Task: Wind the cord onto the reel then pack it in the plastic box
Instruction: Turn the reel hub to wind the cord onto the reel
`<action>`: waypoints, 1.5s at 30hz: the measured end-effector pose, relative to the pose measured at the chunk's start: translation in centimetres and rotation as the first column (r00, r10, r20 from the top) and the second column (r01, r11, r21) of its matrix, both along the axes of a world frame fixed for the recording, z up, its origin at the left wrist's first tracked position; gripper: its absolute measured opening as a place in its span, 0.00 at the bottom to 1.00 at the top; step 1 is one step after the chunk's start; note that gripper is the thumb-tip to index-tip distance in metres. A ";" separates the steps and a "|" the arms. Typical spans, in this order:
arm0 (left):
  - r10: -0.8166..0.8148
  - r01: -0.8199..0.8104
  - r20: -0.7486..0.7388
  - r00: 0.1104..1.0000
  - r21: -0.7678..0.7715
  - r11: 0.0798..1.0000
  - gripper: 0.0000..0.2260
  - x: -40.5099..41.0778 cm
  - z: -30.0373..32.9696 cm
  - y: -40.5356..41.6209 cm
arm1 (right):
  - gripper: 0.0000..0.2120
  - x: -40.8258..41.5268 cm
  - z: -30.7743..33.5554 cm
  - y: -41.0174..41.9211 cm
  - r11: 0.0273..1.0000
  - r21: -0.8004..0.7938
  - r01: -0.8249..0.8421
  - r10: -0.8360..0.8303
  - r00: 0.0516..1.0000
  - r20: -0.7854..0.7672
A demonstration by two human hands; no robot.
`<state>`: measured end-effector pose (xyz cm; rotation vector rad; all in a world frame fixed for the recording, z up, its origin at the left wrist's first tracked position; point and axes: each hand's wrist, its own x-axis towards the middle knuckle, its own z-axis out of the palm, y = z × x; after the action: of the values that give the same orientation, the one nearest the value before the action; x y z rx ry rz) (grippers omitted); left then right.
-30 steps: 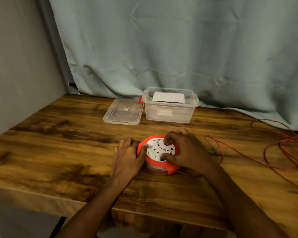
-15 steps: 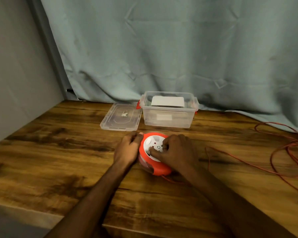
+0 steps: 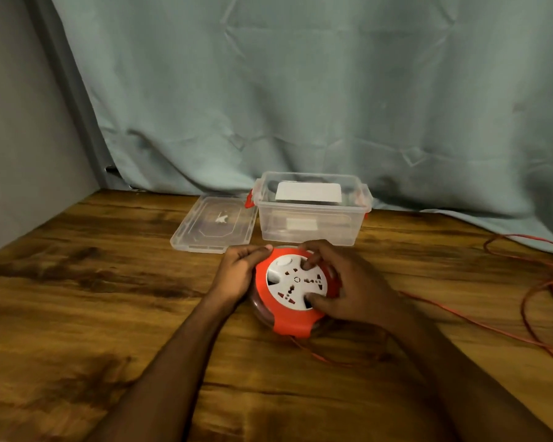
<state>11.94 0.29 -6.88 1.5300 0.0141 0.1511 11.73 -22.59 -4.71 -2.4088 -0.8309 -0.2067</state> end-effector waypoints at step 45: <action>0.006 0.000 0.093 0.996 -0.072 0.997 0.11 -0.8 -1.3 -0.3 | 0.33 -3.6 0.5 4.0 0.926 -0.122 0.357 -0.316 0.911 0.266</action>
<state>11.19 0.03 -8.15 1.4501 -0.0522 0.2224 8.08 -18.63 -4.23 -2.7156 -0.5411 -0.5988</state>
